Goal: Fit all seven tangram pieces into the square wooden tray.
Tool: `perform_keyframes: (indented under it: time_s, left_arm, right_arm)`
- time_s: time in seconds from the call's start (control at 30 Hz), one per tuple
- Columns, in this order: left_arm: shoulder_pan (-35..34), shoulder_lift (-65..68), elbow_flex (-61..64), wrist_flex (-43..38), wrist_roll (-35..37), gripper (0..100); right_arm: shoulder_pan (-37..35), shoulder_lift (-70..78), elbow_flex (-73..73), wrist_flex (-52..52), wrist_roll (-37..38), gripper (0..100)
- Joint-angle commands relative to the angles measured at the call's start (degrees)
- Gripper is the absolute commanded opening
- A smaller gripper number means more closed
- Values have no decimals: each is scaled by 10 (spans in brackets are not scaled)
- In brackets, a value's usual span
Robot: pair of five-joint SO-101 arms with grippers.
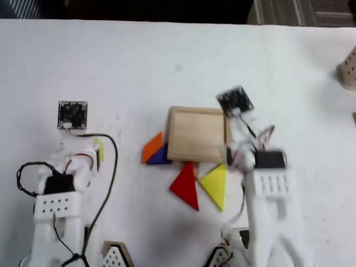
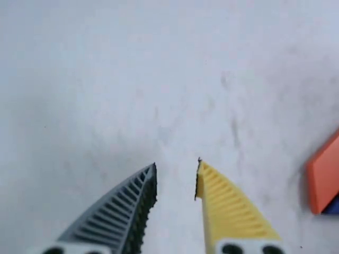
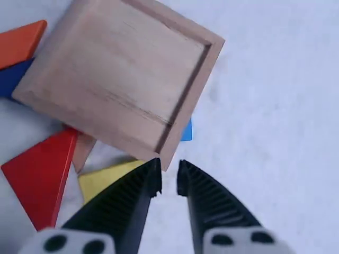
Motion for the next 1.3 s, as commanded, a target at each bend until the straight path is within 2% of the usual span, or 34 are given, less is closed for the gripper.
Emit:
perform_keyframes:
  time_s: [0.0,0.13,0.27,0.47,0.6,0.7,0.87,1.17,1.27]
  left_arm:
    - [-5,3,-35,-23,7,159]
    - [-5,13,-34,-40,7,159]
    - [-5,28,-34,-60,7,159]
    - [-3,38,-35,-71,7,158]
    - [-3,38,-35,-70,7,158]
    - [-3,38,-34,-70,7,158]
    - [-3,38,-34,-69,7,158]
    - [-5,38,-33,-70,7,158]
    - [-5,38,-33,-70,7,158]
  right_arm:
    - [-8,152,-93,-36,-33,170]
    - [-4,298,-166,-77,-76,172]
    - [-8,405,-216,-95,-84,172]
    - [-3,462,-244,-96,-84,166]
    - [-3,479,-244,-96,-84,100]
    - [-3,478,-245,-97,-84,12]
    - [15,457,-254,-91,-87,17]
    - [98,272,-273,42,-81,17]
    - [139,209,-265,101,-32,17]
